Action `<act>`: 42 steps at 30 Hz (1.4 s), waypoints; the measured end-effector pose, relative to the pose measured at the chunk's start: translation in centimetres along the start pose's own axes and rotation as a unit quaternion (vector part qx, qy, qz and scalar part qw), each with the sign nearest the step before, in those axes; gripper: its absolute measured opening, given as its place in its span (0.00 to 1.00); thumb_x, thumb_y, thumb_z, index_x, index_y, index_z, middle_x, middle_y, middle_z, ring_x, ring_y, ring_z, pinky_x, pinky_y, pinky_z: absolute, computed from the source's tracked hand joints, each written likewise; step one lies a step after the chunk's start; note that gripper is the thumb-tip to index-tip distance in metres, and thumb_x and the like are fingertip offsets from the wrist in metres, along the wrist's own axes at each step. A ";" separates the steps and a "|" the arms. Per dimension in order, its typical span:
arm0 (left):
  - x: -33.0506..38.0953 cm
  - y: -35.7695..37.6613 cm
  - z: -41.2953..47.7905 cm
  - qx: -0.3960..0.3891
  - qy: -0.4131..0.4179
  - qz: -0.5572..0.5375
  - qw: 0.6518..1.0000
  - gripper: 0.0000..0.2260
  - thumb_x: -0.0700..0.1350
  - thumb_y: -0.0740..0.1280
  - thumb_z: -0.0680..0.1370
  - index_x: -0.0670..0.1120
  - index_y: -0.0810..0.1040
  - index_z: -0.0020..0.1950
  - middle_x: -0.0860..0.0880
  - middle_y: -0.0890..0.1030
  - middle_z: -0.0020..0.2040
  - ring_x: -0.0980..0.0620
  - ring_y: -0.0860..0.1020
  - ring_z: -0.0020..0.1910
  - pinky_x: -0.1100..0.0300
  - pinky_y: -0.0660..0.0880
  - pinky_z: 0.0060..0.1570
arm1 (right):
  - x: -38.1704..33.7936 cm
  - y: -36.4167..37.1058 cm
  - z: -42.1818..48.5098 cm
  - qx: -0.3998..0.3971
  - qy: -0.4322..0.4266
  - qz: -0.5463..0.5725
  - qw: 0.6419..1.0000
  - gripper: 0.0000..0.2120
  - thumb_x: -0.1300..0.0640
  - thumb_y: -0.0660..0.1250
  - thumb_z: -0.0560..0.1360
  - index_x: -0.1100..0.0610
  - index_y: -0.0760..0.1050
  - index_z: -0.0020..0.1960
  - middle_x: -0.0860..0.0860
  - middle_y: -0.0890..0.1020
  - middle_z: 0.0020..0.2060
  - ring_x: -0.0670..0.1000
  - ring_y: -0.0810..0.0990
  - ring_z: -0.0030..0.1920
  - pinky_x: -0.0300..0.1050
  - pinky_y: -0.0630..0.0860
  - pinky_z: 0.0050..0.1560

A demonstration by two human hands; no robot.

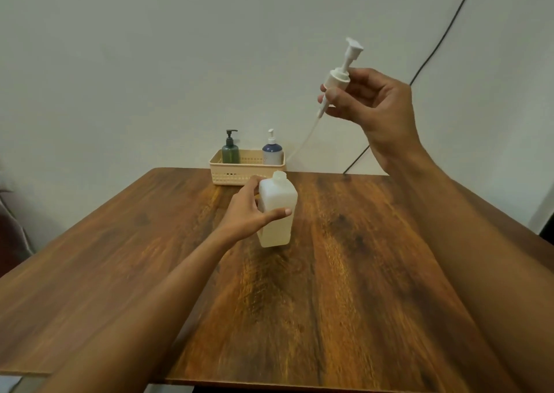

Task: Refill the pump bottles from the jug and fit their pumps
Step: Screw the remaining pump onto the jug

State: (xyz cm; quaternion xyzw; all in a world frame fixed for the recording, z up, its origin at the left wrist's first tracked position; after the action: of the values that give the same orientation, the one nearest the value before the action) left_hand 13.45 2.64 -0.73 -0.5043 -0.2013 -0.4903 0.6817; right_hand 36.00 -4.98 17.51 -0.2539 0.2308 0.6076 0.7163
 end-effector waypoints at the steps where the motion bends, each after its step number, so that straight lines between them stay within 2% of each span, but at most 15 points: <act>1: 0.0 0.2 0.0 -0.002 0.001 0.002 1.000 0.34 0.60 0.81 0.68 0.52 0.70 0.68 0.53 0.77 0.66 0.49 0.78 0.64 0.47 0.81 0.60 | 0.1 0.1 0.0 -0.006 0.005 0.000 1.000 0.20 0.60 0.79 0.78 0.65 0.81 0.67 0.60 0.89 0.57 0.59 0.90 0.57 0.56 0.86 0.58; 5: 0.2 0.7 0.2 -0.005 0.007 0.011 1.000 0.35 0.60 0.80 0.68 0.52 0.69 0.69 0.54 0.76 0.65 0.52 0.77 0.63 0.54 0.80 0.56 | 0.9 0.4 0.0 -0.023 0.028 -0.009 0.999 0.20 0.61 0.79 0.78 0.65 0.81 0.67 0.61 0.89 0.56 0.59 0.90 0.56 0.54 0.87 0.57; 13: 1.2 1.1 0.2 -0.013 0.028 0.025 0.999 0.35 0.59 0.80 0.69 0.52 0.69 0.70 0.51 0.77 0.67 0.50 0.77 0.64 0.49 0.81 0.59 | 3.9 1.8 -1.0 -0.057 0.078 -0.027 0.995 0.18 0.61 0.79 0.77 0.63 0.82 0.66 0.58 0.89 0.55 0.55 0.90 0.55 0.50 0.87 0.55; 19: 2.0 1.3 0.1 -0.021 0.046 0.006 0.999 0.35 0.64 0.79 0.67 0.54 0.70 0.68 0.56 0.77 0.62 0.53 0.78 0.60 0.57 0.81 0.54 | 7.3 3.2 -3.1 -0.109 0.127 -0.062 0.984 0.17 0.58 0.81 0.76 0.58 0.84 0.64 0.52 0.90 0.54 0.51 0.90 0.55 0.48 0.87 0.57; 23: 2.3 1.2 0.1 -0.018 0.055 -0.008 0.998 0.36 0.68 0.77 0.65 0.56 0.70 0.67 0.57 0.78 0.61 0.54 0.79 0.60 0.57 0.82 0.54 | 8.7 3.5 -4.1 -0.125 0.143 -0.071 0.979 0.14 0.55 0.82 0.75 0.47 0.85 0.59 0.44 0.90 0.52 0.45 0.89 0.55 0.41 0.85 0.57; 26: 2.5 1.3 0.2 -0.017 0.058 -0.013 0.998 0.36 0.68 0.77 0.65 0.57 0.69 0.67 0.57 0.77 0.63 0.53 0.79 0.61 0.56 0.82 0.55 | 9.3 3.5 -4.4 -0.136 0.148 -0.074 0.977 0.15 0.55 0.82 0.75 0.50 0.85 0.61 0.46 0.90 0.54 0.45 0.89 0.56 0.41 0.84 0.58; 29: 2.7 1.3 0.2 -0.020 0.054 -0.022 0.998 0.37 0.69 0.76 0.64 0.57 0.69 0.67 0.56 0.77 0.63 0.53 0.78 0.61 0.56 0.81 0.55 | 9.6 3.5 -4.7 -0.145 0.149 -0.077 0.975 0.14 0.55 0.82 0.75 0.48 0.86 0.59 0.43 0.90 0.53 0.43 0.88 0.55 0.37 0.83 0.56; 35: 3.0 1.3 0.3 -0.017 0.050 -0.035 0.998 0.37 0.64 0.79 0.67 0.52 0.70 0.70 0.52 0.78 0.65 0.51 0.79 0.63 0.51 0.82 0.58 | 10.1 3.2 -4.9 -0.143 0.147 -0.089 0.975 0.15 0.54 0.81 0.76 0.49 0.86 0.61 0.44 0.89 0.56 0.42 0.87 0.59 0.40 0.83 0.62; 39: 3.0 1.5 0.4 -0.014 0.041 -0.033 0.999 0.38 0.64 0.79 0.67 0.52 0.70 0.71 0.51 0.77 0.66 0.49 0.79 0.63 0.49 0.82 0.59 | 10.4 3.1 -5.1 -0.143 0.155 -0.086 0.974 0.15 0.55 0.81 0.76 0.49 0.86 0.61 0.43 0.89 0.56 0.42 0.87 0.59 0.40 0.83 0.61; 42: 3.1 1.5 0.4 -0.013 0.043 -0.028 0.999 0.37 0.63 0.79 0.67 0.52 0.70 0.71 0.51 0.78 0.66 0.48 0.79 0.63 0.46 0.81 0.60 | 10.4 3.1 -4.7 -0.156 0.162 -0.105 0.969 0.14 0.54 0.81 0.75 0.50 0.87 0.60 0.41 0.90 0.53 0.40 0.87 0.57 0.35 0.83 0.57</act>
State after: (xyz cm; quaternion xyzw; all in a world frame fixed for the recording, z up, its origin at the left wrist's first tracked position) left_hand 16.16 1.55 1.09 -0.4855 -0.1795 -0.5329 0.6694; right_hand 34.47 0.25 6.98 -0.4800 0.2178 0.5080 0.6812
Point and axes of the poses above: each hand's wrist, its own z-axis towards the middle knuckle, its own y-axis out of the palm, x = y × z, the point moved 5 cm from there along z, towards the middle knuckle
